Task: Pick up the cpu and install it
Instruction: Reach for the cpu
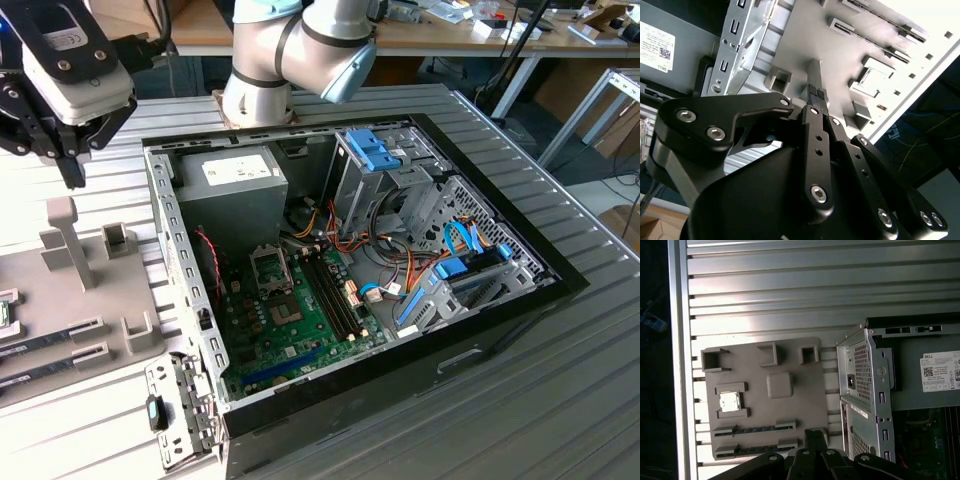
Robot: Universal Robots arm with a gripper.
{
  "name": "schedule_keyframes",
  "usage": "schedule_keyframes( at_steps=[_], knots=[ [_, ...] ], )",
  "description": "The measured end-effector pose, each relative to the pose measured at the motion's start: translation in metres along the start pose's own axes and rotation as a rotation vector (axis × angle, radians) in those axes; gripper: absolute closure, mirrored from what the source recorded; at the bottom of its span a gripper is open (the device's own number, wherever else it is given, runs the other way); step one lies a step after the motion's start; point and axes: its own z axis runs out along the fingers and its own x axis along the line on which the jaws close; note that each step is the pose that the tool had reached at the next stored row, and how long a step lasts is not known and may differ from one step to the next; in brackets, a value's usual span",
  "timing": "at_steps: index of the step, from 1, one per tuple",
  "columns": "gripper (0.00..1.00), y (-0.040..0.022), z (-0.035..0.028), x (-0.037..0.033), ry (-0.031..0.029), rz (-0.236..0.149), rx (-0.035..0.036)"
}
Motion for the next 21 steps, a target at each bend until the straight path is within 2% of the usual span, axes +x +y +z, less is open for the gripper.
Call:
schedule_keyframes(
  at_steps=[21],
  knots=[
    [0.89,-0.0006,-0.0001,0.0083,0.0,0.0,-0.0001]
  ],
)
